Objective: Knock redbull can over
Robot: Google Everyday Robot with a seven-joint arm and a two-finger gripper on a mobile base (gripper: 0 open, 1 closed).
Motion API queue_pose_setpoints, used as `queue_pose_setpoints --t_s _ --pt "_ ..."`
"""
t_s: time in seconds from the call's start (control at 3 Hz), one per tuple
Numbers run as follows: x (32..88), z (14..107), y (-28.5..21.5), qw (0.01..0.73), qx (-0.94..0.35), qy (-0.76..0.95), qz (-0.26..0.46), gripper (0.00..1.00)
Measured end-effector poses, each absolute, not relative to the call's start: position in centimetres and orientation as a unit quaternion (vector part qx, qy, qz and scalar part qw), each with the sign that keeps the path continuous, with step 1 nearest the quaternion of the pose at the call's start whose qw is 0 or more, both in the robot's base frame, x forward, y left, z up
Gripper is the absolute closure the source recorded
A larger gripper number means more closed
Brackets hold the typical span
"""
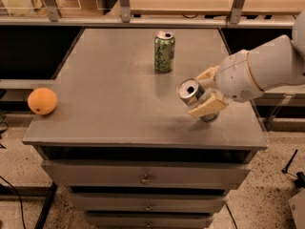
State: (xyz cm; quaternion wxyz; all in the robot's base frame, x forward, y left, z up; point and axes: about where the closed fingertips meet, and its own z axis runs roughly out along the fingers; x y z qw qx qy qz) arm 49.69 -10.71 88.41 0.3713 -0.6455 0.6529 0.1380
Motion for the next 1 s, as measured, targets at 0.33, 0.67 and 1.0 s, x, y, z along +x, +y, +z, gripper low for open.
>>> queue_pose_setpoints --t_s 0.33,0.67,1.0 --pt "51.3 89.3 -9.8 0.352 -0.681 0.637 0.077 1.00" --pt "52.5 90.2 -9.6 0.319 -0.717 0.619 0.036 1.00" --pt "53.0 90.6 -10.4 0.265 -0.740 0.618 0.002 1.00"
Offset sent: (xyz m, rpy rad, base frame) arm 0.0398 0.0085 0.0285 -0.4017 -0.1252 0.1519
